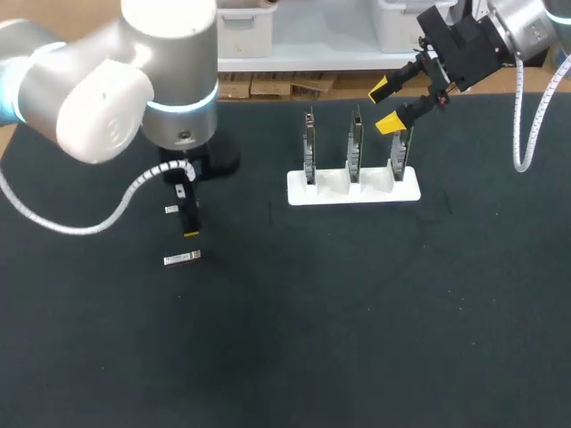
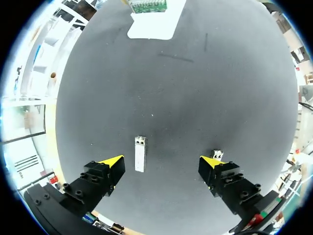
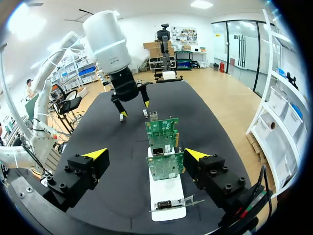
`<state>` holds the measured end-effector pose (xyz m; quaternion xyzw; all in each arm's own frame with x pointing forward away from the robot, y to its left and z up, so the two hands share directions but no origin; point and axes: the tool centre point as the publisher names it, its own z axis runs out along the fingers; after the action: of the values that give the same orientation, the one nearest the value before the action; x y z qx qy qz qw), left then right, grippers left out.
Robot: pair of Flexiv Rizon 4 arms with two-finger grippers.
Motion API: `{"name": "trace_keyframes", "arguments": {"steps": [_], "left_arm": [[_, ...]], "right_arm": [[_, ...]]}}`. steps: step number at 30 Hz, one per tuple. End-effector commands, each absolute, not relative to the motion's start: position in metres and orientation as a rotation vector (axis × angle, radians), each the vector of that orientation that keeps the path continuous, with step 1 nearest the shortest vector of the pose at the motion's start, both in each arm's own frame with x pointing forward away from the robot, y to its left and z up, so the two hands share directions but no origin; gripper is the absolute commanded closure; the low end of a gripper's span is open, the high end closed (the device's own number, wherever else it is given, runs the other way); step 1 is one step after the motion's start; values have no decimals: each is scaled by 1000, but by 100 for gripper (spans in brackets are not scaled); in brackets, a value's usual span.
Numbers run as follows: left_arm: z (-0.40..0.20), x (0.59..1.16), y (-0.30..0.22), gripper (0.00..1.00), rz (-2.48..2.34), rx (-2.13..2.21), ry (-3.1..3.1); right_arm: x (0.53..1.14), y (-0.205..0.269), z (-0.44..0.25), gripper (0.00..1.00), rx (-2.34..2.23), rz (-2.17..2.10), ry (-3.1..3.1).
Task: Pick up the optical module with the left hand, and insert it into the network port with the right hand.
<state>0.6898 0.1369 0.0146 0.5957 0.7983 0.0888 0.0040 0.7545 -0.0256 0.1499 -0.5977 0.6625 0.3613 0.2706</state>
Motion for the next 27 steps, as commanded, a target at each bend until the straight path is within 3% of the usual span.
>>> {"name": "trace_keyframes", "arguments": {"steps": [1,27], "left_arm": [[11,681,149,0,287,1840,2470],[4,702,168,0,127,1919,2464]], "right_arm": [[753,-25,150,0,-1608,970,1787],[753,-25,150,0,-1608,970,1787]]}}
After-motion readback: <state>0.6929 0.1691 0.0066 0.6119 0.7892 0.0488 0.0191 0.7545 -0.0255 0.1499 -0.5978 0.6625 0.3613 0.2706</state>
